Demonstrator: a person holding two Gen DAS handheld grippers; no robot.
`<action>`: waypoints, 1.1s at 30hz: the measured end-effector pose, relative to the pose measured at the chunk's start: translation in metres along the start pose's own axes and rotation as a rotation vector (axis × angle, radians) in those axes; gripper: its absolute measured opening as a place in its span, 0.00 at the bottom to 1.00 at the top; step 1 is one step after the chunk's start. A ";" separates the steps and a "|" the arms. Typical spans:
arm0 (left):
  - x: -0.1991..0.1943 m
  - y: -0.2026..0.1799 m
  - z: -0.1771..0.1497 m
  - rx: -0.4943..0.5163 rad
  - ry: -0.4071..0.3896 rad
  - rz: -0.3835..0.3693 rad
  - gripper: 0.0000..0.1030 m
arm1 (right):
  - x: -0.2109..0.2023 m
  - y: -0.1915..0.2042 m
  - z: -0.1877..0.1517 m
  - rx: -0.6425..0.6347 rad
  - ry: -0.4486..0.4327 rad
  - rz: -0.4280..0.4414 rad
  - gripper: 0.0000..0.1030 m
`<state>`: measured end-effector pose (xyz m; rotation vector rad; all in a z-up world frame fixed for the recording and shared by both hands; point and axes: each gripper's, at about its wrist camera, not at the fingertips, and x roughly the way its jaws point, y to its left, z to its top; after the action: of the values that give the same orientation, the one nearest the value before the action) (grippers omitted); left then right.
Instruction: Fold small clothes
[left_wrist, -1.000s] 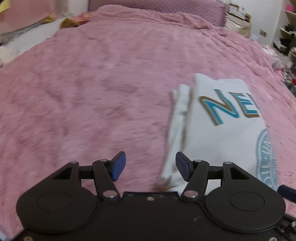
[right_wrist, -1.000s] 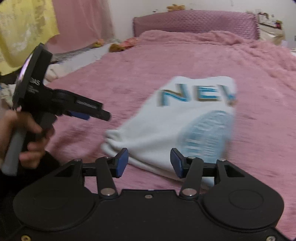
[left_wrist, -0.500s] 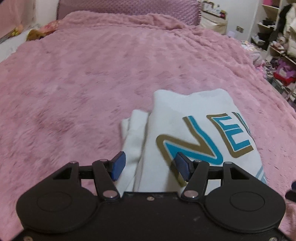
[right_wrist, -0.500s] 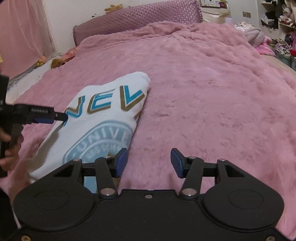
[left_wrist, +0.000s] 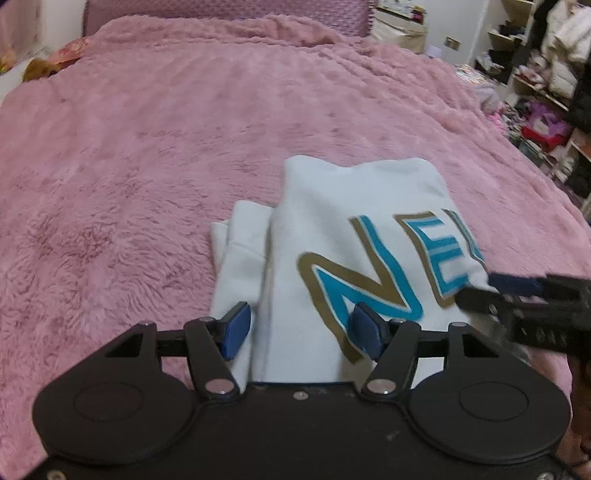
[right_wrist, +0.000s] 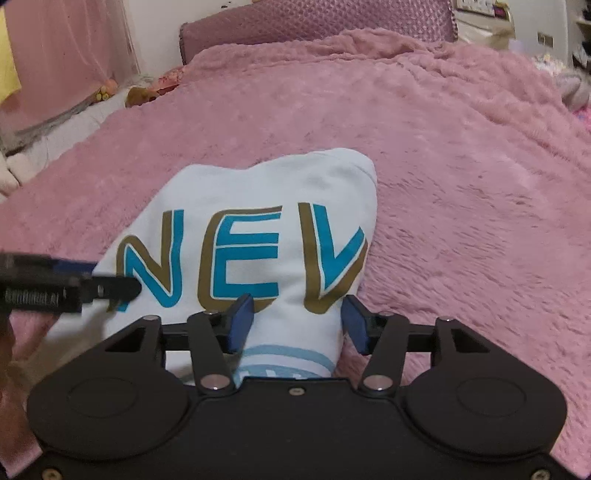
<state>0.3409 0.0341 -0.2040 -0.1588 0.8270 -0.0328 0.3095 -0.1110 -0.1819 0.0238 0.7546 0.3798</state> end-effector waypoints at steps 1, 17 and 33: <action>0.002 0.003 0.001 -0.026 0.002 -0.009 0.63 | -0.001 0.001 0.001 -0.004 0.003 -0.004 0.49; -0.036 -0.016 0.000 0.007 -0.146 0.046 0.16 | -0.018 0.002 0.002 -0.051 -0.081 -0.197 0.56; -0.026 0.002 -0.012 -0.052 -0.042 0.253 0.64 | -0.018 -0.007 -0.001 0.004 -0.076 -0.124 0.58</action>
<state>0.3142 0.0365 -0.1937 -0.1028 0.8014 0.2295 0.2989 -0.1241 -0.1715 -0.0052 0.6781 0.2578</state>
